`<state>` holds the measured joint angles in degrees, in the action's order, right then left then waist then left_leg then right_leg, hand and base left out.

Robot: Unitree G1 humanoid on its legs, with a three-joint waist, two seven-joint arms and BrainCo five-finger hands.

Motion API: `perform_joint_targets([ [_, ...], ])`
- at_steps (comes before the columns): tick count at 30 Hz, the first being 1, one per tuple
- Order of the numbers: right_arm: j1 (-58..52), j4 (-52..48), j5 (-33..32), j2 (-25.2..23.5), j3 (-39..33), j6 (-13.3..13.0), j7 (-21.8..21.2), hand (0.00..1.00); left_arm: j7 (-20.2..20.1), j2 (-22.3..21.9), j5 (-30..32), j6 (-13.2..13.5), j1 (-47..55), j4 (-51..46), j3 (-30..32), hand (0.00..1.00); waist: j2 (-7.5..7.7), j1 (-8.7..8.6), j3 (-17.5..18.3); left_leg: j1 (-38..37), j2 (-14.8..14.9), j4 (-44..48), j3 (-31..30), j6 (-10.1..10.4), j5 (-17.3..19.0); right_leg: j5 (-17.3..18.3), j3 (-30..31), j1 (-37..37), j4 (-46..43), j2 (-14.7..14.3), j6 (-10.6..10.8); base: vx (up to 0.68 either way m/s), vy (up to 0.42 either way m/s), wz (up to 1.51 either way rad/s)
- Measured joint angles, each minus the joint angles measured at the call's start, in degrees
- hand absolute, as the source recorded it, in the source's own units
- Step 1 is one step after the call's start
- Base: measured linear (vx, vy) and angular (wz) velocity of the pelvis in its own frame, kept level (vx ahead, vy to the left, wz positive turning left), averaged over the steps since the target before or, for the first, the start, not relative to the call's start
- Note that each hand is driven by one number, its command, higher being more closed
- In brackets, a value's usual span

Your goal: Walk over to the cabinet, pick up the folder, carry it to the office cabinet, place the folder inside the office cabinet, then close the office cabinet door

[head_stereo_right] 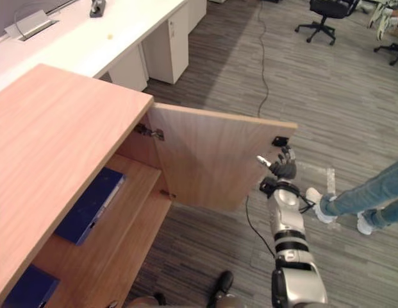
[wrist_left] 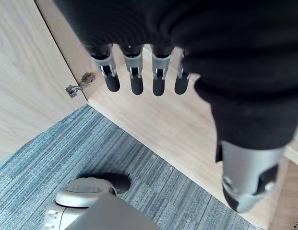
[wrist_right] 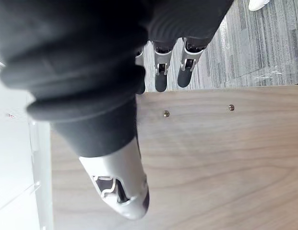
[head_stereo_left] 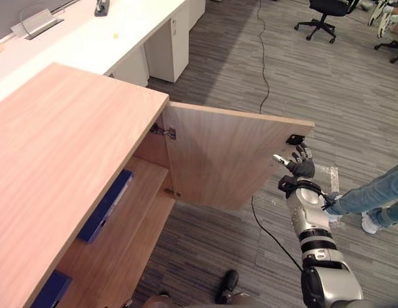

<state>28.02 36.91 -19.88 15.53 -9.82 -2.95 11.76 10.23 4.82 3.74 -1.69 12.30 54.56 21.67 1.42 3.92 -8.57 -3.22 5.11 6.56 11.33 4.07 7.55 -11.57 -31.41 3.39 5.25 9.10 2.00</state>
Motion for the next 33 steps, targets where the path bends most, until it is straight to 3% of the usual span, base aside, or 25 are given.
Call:
perform_joint_targets([
  [6, 6.3, 6.4, -1.6, 4.4, 0.2, 0.2, 0.3, 0.0, 0.1, -0.3, -2.2, 1.1, 0.0, -1.2, -2.3, 0.0, -1.39, 0.09, -2.5, 4.2, -0.3, 2.7, -2.4, 0.0, 0.0, -0.5, -1.7, 1.7, 0.0, 0.7, -0.6, -0.07, 0.053, 0.17],
  [12, 14.7, 10.2, -3.7, 9.7, -2.0, 0.7, 2.2, 0.0, -0.8, -3.8, -3.9, 2.3, 4.3, -10.6, -11.2, 0.0, -6.2, 1.1, -6.5, 7.1, -0.1, 4.8, -5.2, 0.1, -0.1, -0.2, -4.0, 2.3, 0.0, 0.7, -0.5, -0.08, 0.034, 0.18],
  [18, 16.0, 12.5, -3.5, 10.7, -1.9, 0.8, 2.2, 0.0, -3.1, -2.9, -4.6, 2.2, 5.9, -11.8, -13.3, 0.0, -6.47, 1.31, -6.6, 7.2, 0.2, 5.3, -5.9, 0.4, -0.3, -0.8, -4.5, 2.0, -0.3, 0.5, -1.2, 0.04, 0.061, 0.05],
  [27, 18.9, 18.1, -1.1, 14.2, -1.0, 1.9, 2.1, 0.0, -2.8, -2.2, -4.3, 2.4, 6.0, -11.5, -14.7, 0.0, -6.48, 0.53, -6.6, 8.5, -1.7, 6.3, -8.6, -0.1, -0.6, -1.5, -6.3, 1.5, -0.2, 2.0, -0.7, 0.04, 0.104, 0.15],
  [33, 20.1, 18.5, -0.3, 16.4, 5.3, 3.4, 2.1, 0.0, -2.8, -1.9, -4.3, 2.8, 6.0, -11.2, -15.0, 0.0, -6.61, 0.16, -6.7, 10.0, -1.7, 7.9, -8.7, -0.7, -0.1, -1.8, -6.3, 1.8, -0.1, 2.0, -0.7, 0.01, 0.081, 0.0],
])
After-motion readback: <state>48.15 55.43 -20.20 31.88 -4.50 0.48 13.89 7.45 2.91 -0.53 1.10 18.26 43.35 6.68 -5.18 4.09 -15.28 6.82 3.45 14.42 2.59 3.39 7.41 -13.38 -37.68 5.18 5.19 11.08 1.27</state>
